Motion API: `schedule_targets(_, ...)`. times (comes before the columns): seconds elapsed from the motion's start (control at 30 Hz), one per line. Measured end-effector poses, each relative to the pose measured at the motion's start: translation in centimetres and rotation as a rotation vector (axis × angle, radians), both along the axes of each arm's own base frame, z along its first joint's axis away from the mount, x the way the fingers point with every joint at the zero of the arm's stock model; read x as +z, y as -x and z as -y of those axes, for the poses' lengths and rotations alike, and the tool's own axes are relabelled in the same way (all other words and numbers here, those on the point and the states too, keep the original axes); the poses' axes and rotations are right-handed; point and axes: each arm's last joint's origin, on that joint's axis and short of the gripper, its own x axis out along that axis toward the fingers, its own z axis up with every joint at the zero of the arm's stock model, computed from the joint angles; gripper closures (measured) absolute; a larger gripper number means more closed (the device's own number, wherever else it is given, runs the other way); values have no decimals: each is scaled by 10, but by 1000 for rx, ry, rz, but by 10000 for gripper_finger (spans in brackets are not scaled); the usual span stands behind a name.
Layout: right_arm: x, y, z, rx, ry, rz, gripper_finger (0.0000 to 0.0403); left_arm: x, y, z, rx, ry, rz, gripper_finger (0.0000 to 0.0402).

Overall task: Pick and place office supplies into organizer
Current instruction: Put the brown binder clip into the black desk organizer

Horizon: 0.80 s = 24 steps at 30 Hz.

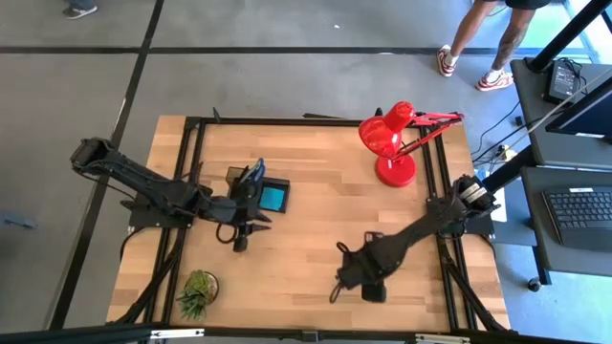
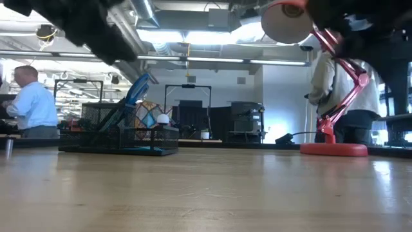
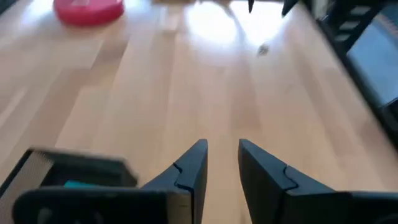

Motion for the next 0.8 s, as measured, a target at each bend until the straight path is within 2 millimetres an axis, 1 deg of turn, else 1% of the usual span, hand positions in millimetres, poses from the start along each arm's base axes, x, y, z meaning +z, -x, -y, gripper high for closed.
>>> schedule_targets(0.1,0,6,-13,-210,-42,-34,121,4,-3,7,-21,17,62,318)
schedule_targets(0.17,0,7,-21,-344,-44,-14,121,4,-5,10,-40,5,76,318)
schedule_targets(0.23,-3,7,-30,-405,-68,38,121,3,-8,13,-65,-21,101,318)
schedule_targets(0.37,-7,6,-41,-414,-92,114,121,-2,-13,15,-93,-68,98,318)
schedule_targets(0.57,-20,6,-46,-434,-51,110,121,-8,-16,16,-88,-64,67,318)
schedule_targets(0.63,-23,6,-46,-427,-41,104,121,-9,-16,16,-87,-65,60,317)
schedule_targets(0.8,-29,3,-40,-506,1,91,121,-9,-16,16,-68,-30,58,316)
